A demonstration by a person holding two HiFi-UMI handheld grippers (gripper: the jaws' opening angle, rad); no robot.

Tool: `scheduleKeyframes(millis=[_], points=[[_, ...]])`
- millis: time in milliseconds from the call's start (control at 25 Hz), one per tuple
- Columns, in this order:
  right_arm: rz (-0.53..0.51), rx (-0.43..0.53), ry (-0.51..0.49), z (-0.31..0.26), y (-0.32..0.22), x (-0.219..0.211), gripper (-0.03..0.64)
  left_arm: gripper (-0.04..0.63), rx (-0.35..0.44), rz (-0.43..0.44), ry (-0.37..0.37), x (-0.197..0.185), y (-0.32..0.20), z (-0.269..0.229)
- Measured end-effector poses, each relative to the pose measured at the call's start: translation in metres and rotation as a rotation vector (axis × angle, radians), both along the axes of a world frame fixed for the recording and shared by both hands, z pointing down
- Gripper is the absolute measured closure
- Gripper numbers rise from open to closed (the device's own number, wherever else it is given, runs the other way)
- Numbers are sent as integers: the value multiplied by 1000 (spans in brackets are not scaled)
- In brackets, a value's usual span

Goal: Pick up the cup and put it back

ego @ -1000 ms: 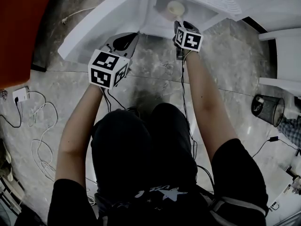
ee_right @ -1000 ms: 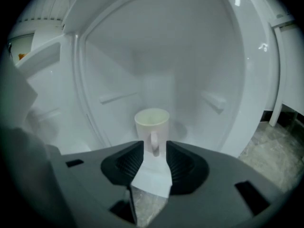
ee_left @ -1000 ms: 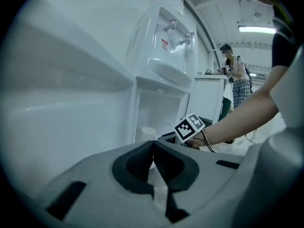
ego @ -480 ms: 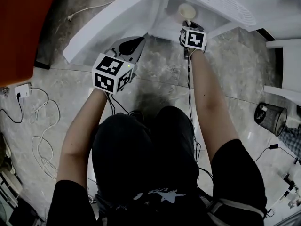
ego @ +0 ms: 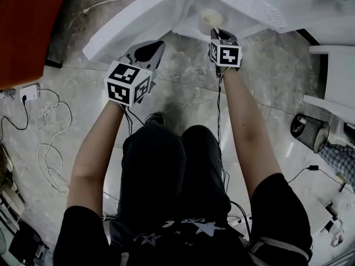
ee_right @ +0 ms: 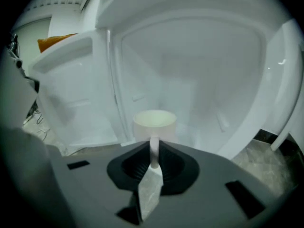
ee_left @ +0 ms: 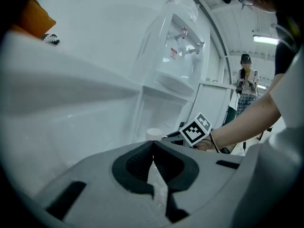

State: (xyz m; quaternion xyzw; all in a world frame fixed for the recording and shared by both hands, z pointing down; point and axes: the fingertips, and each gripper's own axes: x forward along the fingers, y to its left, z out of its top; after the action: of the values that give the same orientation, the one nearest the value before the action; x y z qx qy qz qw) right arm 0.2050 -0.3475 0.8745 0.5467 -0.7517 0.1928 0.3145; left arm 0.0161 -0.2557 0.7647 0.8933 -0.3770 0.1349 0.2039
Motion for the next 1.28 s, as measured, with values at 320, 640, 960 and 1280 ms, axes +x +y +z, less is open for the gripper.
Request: scheduleKeyframes(millis=[320, 640, 960, 1280], points=[[-24, -38, -90, -91, 98, -10, 574, 585, -45, -9, -45, 22, 55, -92], [-109, 3, -114, -267, 191, 2, 574, 584, 4, -98, -5, 22, 143, -267], [-271, 103, -59, -420, 274, 0, 574, 584, 8, -248, 5, -15, 227, -410], [-255, 150, -113, -517, 314, -18, 574, 585, 108, -288, -29, -50, 251, -509]])
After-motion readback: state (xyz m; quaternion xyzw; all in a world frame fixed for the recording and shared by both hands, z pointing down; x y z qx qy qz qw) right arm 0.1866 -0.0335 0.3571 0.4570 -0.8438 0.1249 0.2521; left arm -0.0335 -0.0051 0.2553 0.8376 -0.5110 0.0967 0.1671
